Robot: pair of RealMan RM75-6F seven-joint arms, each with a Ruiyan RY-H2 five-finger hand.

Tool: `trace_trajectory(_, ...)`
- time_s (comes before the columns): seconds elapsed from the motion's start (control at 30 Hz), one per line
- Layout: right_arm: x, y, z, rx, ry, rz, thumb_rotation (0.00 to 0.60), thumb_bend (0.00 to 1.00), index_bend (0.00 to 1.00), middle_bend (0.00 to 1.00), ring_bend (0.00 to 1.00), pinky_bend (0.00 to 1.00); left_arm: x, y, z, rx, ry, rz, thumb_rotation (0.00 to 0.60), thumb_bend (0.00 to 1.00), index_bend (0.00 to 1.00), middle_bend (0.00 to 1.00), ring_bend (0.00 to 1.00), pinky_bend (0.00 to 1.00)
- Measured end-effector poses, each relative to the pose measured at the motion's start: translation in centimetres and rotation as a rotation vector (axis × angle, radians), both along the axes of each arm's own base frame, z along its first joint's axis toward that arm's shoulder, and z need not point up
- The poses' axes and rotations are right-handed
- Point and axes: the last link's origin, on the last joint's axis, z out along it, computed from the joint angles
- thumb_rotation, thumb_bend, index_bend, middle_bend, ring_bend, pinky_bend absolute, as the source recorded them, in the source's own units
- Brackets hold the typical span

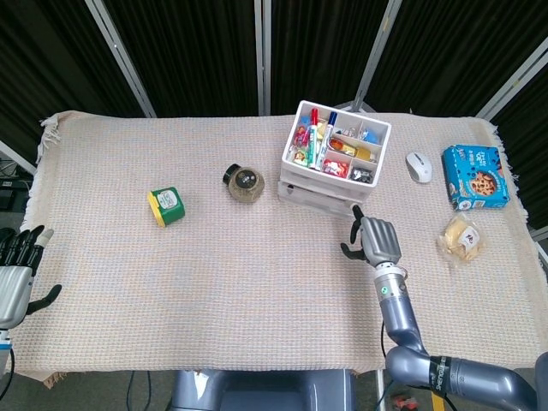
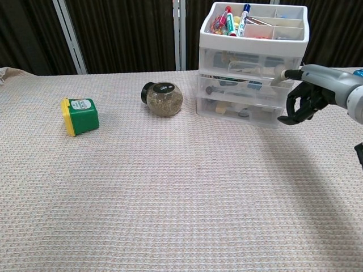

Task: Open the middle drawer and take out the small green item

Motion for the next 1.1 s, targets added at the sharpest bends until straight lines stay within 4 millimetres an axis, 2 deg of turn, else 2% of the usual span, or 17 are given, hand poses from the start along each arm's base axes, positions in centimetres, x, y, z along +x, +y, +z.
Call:
trace_trajectory(0.57,-0.3,-1.0,-0.9,0.003,0.010,-0.019,0.600,0.23,0.20,0.63,0.67,0.53,0.0,0.0,0.0,-0.003,-0.004,-0.002,0.600,0.28,0.00,0.00,0.00,0.00)
trace_trajectory(1.1,0.0,-2.4,-1.1,-0.018,-0.031,-0.038,0.600,0.24,0.43,0.70,0.71,0.53,0.0,0.1,0.0,-0.003,-0.005,-0.002,0.600,0.28,0.00,0.00,0.00,0.00)
